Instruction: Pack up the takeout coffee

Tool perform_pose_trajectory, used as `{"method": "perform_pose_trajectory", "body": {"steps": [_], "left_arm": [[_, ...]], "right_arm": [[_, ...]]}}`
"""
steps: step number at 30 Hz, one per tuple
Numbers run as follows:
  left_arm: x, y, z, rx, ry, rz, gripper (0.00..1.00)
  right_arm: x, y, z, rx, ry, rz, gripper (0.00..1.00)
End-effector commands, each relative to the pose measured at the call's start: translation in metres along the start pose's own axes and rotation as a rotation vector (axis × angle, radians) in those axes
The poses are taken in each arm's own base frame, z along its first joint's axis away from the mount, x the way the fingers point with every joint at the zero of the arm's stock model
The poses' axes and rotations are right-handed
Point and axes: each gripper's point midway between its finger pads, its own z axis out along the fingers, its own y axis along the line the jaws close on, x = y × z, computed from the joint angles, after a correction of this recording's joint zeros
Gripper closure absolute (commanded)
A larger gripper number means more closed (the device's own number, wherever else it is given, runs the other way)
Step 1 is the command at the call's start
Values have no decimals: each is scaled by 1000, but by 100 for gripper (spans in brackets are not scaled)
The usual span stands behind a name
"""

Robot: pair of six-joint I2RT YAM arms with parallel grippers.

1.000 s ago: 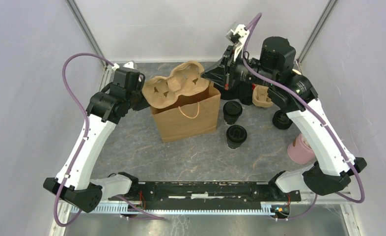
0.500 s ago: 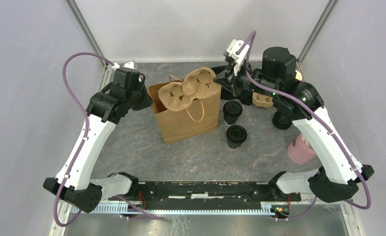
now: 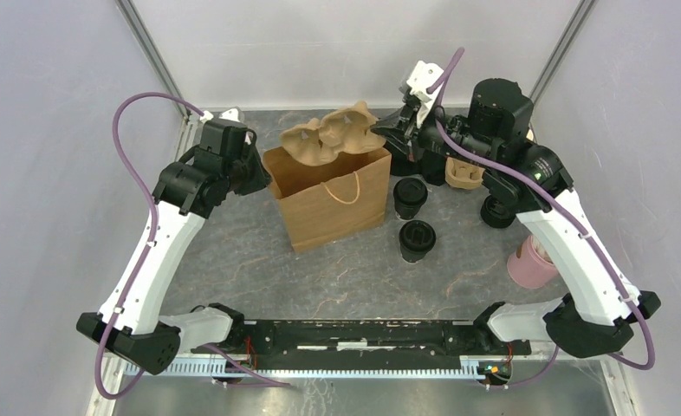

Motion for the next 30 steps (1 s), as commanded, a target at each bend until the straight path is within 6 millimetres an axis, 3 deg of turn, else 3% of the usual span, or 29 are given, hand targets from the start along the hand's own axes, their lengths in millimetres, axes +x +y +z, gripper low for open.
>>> {"method": "perform_pose_trajectory", "body": {"steps": [1,10,13,20,23,27,30], "left_arm": [[-7,-6,-4,41,-23,52,90],[-2,-6,-5,58,-16,56,90],[-1,-8,-5,66,-11,56,90],[5,-14,-10,105,22,48,88],[4,-15,-11,113,21,53,88],[5,-17,-11,122,26,60,88],[6,-15,-10,116,33,76,88]], "right_arm": [[-16,2,-2,-8,-87,-55,100],[30,19,3,-118,47,-229,100],[32,18,1,-85,85,-213,100],[40,37,33,52,182,-90,100],[37,24,43,174,252,10,100],[42,22,57,227,315,154,100],[66,30,60,261,359,293,100]]}}
